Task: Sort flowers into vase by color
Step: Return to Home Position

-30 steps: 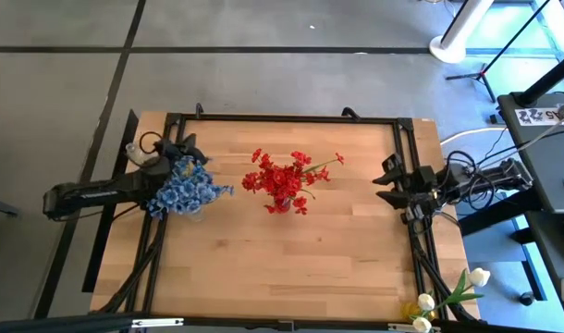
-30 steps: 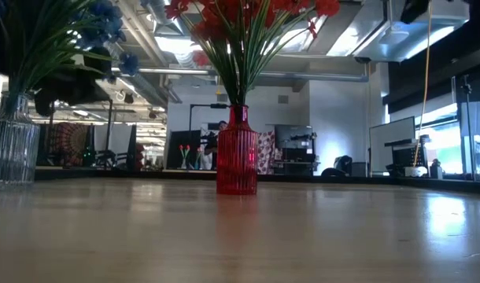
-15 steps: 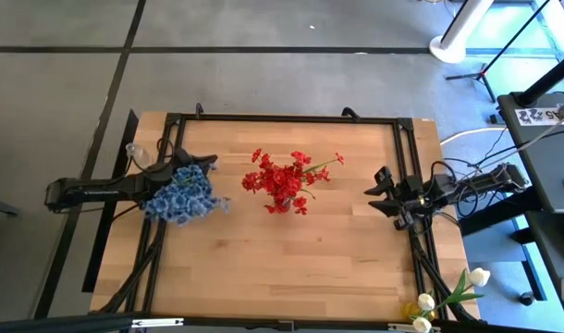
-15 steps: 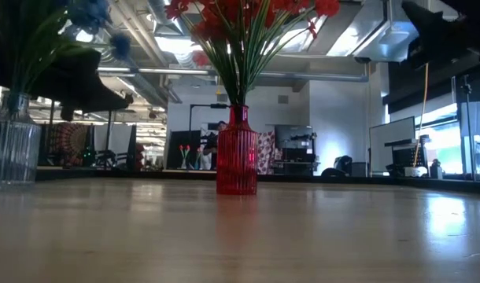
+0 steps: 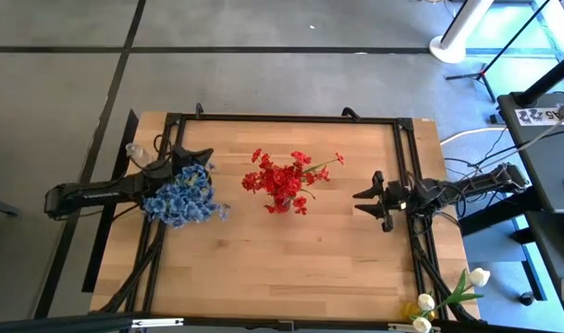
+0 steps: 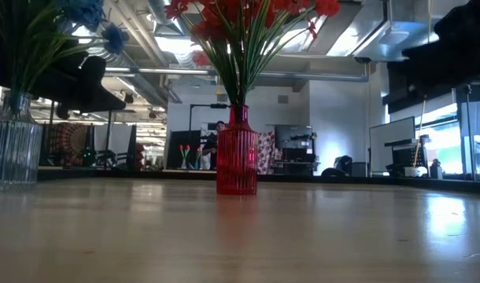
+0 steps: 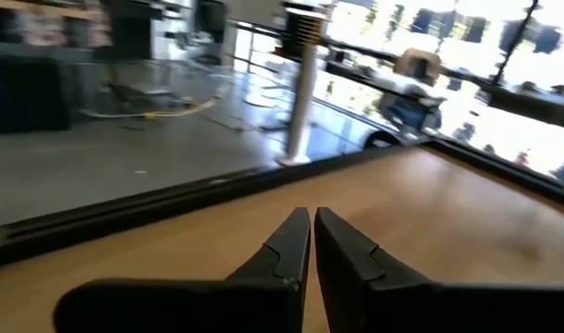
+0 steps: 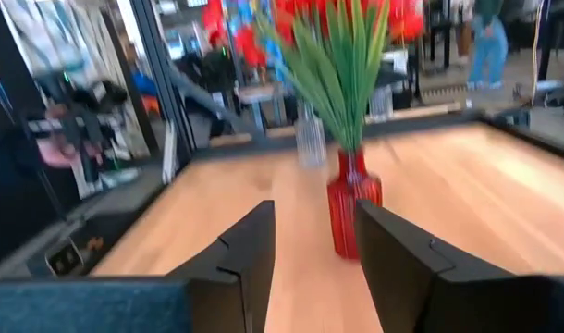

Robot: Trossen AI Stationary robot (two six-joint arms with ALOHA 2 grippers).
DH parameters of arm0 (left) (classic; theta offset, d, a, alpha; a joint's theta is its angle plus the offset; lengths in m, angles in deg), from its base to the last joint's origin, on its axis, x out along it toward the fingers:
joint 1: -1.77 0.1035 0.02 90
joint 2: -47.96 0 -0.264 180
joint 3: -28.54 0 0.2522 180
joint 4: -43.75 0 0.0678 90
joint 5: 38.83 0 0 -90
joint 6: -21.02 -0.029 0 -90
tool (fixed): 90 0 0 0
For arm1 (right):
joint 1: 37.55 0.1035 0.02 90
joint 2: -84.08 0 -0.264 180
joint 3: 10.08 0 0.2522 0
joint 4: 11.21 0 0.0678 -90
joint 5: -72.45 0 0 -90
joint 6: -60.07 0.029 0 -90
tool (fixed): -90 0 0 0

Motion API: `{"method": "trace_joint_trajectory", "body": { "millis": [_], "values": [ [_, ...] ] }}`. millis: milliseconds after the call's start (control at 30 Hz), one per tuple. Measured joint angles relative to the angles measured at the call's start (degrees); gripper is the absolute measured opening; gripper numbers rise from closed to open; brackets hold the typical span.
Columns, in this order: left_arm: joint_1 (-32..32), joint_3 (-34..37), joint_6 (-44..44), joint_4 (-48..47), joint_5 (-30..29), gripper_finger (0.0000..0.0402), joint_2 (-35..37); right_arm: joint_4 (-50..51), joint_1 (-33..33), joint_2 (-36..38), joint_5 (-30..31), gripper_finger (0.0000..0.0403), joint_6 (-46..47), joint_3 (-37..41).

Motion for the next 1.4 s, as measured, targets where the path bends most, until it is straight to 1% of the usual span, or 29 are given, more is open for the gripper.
{"method": "trace_joint_trajectory", "body": {
  "millis": [167, 267, 300, 400, 500, 967, 1100, 1400],
  "values": [
    [5.47, 0.02, -2.51, 0.31, 12.34, 0.0018, -0.11, 7.35, 0.0, 0.0, 0.0, 0.0147, -0.01, 0.04],
    [9.29, 0.02, -4.25, 3.43, 19.58, 0.0018, -0.04, 11.33, 0.0, 0.0, -0.01, 0.0147, -0.03, 0.04],
    [10.58, 0.02, -4.18, 3.93, 20.98, 0.0018, -0.05, 12.77, 0.0, 0.0, -0.02, 0.0147, -0.03, 0.07],
    [13.6, 0.02, -3.22, 4.33, 21.31, 0.0018, -0.11, 13.48, 0.0, -0.01, -0.52, 0.0147, -0.07, 0.07],
    [14.73, 0.02, -3.34, 4.03, 21.3, 0.0018, -0.11, 13.41, 0.0, 0.0, -0.66, 0.0147, -0.07, 0.09],
    [14.76, 0.02, -3.88, 3.93, 21.31, 0.0018, -0.11, 13.45, 0.02, 0.02, -0.68, 0.0147, -0.06, 0.13],
    [14.76, 0.02, -3.88, 3.96, 21.31, 0.0018, -0.11, 13.38, 0.04, 1.87, -1.05, 0.0147, -0.05, 0.15],
    [14.7, 0.02, -3.85, 4.17, 21.29, 0.0018, -0.11, 13.48, 0.02, 1.55, -1.05, 0.0147, -0.03, 0.15]
  ]
}}
